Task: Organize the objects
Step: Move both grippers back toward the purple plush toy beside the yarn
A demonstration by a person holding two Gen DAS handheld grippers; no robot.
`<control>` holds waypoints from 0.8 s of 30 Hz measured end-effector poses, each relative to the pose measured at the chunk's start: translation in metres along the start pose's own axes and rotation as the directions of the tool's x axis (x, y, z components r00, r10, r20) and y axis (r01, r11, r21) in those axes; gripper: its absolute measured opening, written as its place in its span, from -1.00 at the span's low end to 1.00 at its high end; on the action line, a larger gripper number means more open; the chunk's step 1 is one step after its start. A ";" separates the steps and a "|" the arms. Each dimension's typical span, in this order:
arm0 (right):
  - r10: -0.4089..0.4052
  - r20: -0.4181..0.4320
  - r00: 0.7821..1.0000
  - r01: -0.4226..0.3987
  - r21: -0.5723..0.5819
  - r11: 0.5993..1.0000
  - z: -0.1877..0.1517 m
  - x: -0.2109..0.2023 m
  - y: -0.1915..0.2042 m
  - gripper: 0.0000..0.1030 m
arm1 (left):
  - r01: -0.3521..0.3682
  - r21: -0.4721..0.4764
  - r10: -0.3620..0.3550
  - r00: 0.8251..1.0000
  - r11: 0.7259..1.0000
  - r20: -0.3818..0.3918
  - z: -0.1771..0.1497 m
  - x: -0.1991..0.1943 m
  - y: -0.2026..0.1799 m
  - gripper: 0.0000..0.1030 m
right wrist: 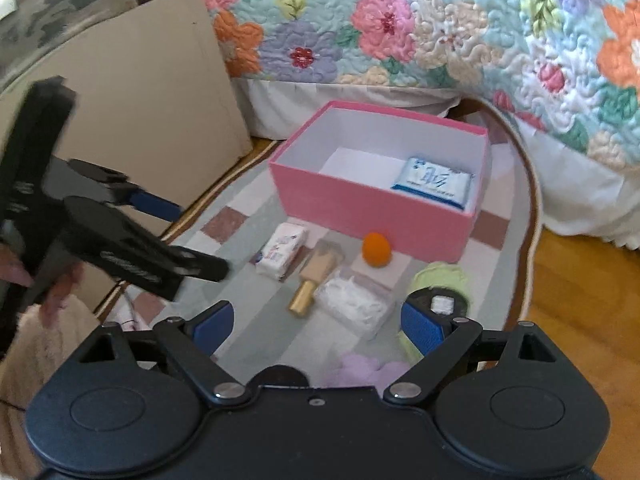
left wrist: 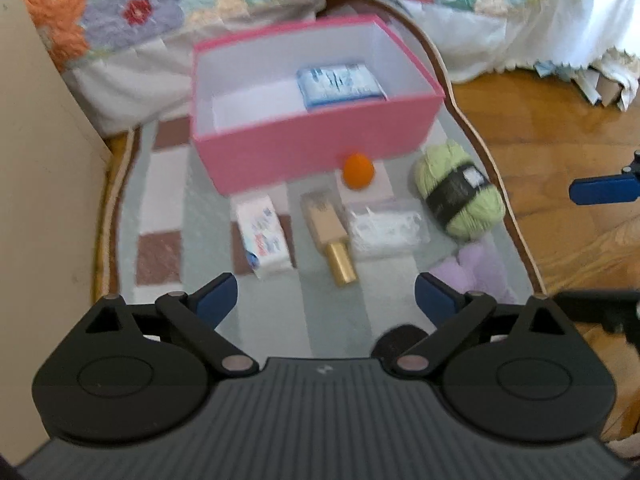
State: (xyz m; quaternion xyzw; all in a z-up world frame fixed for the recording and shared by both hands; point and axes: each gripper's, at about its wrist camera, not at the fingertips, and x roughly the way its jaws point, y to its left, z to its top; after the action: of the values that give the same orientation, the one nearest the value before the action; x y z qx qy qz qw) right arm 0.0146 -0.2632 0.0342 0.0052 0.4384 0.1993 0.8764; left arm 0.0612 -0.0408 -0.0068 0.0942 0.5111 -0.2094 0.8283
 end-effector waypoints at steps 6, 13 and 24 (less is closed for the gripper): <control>-0.037 -0.012 0.999 0.036 -0.032 0.999 -0.037 0.025 0.002 0.81 | 0.070 -0.021 -0.070 0.997 0.997 -0.016 -0.008 0.039 -0.015 0.87; -0.100 -0.104 0.990 0.109 0.089 0.990 -0.077 0.074 -0.031 0.81 | 0.167 -0.058 -0.170 0.984 0.984 -0.050 -0.011 0.076 -0.034 0.83; -0.071 -0.148 0.986 0.103 0.217 0.971 -0.107 0.105 -0.060 0.81 | 0.322 -0.177 -0.333 0.942 0.930 -0.036 -0.024 0.123 -0.044 0.66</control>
State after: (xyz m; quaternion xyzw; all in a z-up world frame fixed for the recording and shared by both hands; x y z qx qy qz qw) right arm 0.0093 -0.2990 -0.1228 0.0707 0.5178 0.1100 0.8454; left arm 0.0709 -0.1023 -0.1243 -0.0558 0.5622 -0.2973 0.7697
